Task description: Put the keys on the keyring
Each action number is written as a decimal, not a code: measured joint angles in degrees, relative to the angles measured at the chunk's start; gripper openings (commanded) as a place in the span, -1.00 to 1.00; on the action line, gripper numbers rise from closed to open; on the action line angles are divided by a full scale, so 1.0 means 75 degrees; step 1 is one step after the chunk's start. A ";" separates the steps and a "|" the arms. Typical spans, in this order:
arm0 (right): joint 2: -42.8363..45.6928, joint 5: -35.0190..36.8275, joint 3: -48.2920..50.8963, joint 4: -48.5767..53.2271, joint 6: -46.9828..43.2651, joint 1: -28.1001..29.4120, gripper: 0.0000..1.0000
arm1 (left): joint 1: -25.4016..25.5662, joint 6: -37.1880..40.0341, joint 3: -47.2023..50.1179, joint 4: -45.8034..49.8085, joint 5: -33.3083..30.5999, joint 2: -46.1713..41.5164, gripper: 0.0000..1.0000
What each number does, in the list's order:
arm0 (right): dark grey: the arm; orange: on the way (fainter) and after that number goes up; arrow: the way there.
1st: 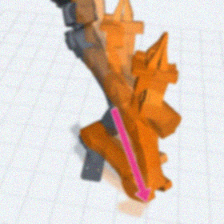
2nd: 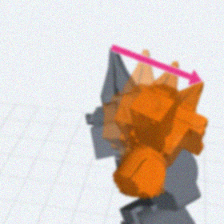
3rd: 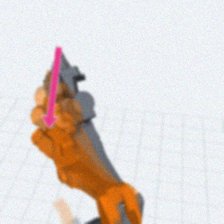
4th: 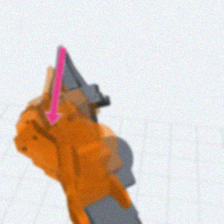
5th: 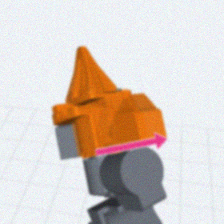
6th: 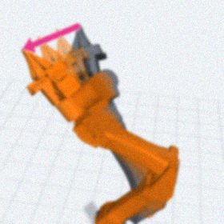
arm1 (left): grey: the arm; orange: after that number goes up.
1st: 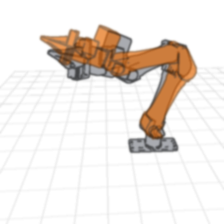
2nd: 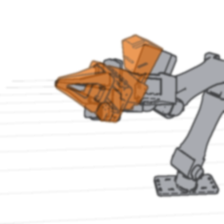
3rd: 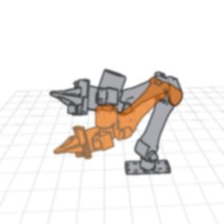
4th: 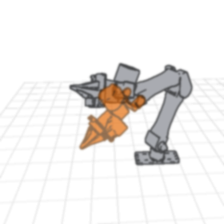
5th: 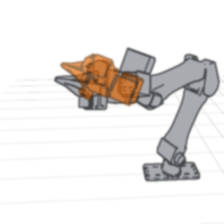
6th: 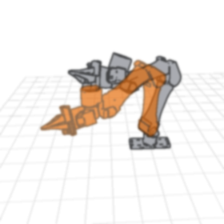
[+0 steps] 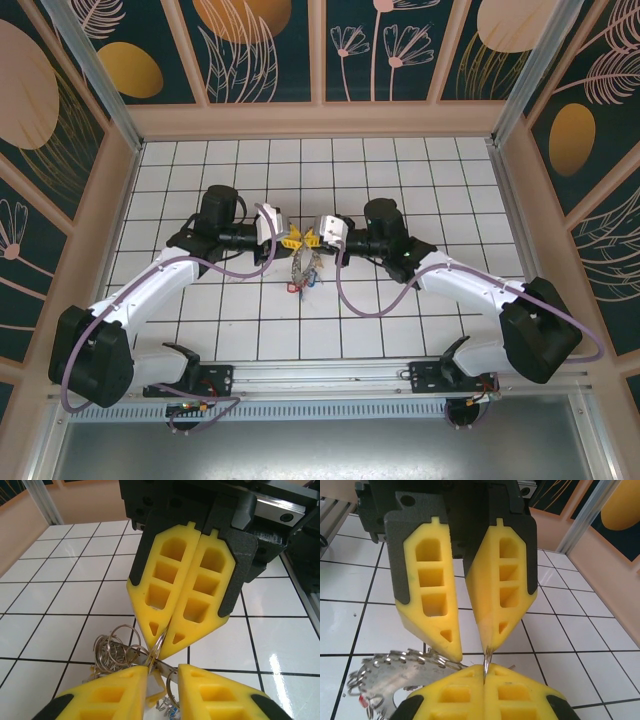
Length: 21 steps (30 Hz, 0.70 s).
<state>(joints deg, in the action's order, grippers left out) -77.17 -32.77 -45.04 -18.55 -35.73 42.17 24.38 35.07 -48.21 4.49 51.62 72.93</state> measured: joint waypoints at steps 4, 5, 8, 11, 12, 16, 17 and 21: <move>0.0000 0.0017 -0.0038 0.0015 -0.0026 0.0000 -1.00 | 0.0000 -0.0041 0.0000 -0.0108 -0.0055 0.0000 -0.45; 0.0000 0.0015 -0.0055 0.0023 -0.0029 0.0038 -1.00 | 0.0023 -0.0041 0.0000 -0.0181 -0.0070 0.0000 -0.45; 0.0000 0.0026 -0.0090 0.0064 -0.0050 0.0076 -1.00 | 0.0055 -0.0052 0.0003 -0.0233 -0.0079 -0.0003 -0.45; 0.0000 0.0029 -0.0090 0.0079 -0.0050 0.0076 -1.00 | 0.0058 -0.0064 0.0015 -0.0236 -0.0087 -0.0003 -0.52; 0.0000 0.0035 -0.0090 0.0079 -0.0050 0.0076 -1.00 | 0.0058 -0.0073 0.0017 -0.0233 -0.0082 -0.0003 -0.58; 0.0000 0.0117 -0.0090 0.0076 -0.0047 0.0076 -1.00 | 0.0076 -0.0064 0.0029 -0.0230 -0.0087 -0.0003 -0.68; 0.0000 0.0122 -0.0090 0.0079 -0.0047 0.0076 -1.00 | 0.0076 -0.0038 0.0029 -0.0230 -0.0102 -0.0003 -0.70; 0.0000 0.0149 -0.0090 0.0096 -0.0047 0.0076 -1.00 | 0.0076 0.0012 0.0050 -0.0227 -0.0178 -0.0038 -0.92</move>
<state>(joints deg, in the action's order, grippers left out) -77.17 -31.66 -45.71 -17.82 -36.07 42.74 24.95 35.16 -47.83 2.79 50.28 72.64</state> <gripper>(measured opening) 0.047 0.101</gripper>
